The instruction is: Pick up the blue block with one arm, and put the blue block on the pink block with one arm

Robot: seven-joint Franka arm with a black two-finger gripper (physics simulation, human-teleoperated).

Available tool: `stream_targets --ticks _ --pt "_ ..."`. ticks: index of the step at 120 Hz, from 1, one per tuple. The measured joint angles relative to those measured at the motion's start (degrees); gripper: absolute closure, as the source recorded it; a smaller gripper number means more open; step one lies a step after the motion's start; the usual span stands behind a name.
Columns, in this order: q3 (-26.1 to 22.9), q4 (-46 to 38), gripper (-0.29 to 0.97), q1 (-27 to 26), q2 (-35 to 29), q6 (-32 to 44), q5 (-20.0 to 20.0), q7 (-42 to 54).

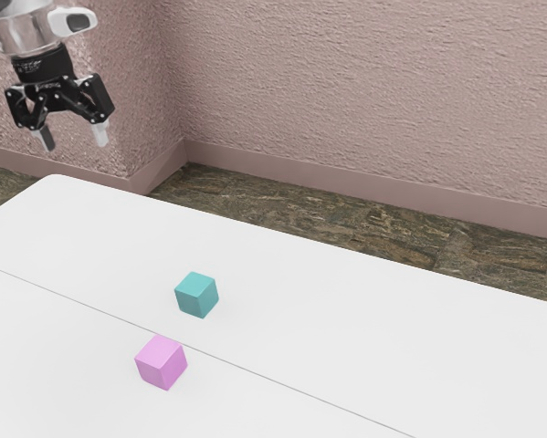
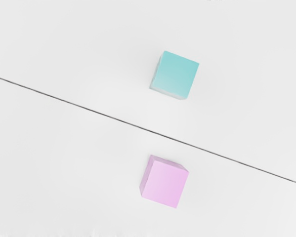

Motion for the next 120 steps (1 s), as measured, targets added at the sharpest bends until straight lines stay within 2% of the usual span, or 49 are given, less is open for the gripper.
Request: stream_targets --ticks 18,31,48,82,97,120 --pt "0.1 -2.6 0.00 0.4 0.2 0.5 0.0 -4.9" --pt "0.0 -3.9 0.00 -2.2 0.7 1.4 -0.1 -7.9" --pt "-0.1 -4.1 0.00 -3.5 9.4 3.0 -0.4 -9.8" --pt "-0.1 -6.9 0.00 -3.5 23.7 20.9 2.2 -1.5" --pt "-0.4 -11.3 0.00 -3.8 23.9 29.1 2.7 2.6" --pt "-0.5 -12.2 0.00 -3.7 27.0 37.7 2.3 8.2"
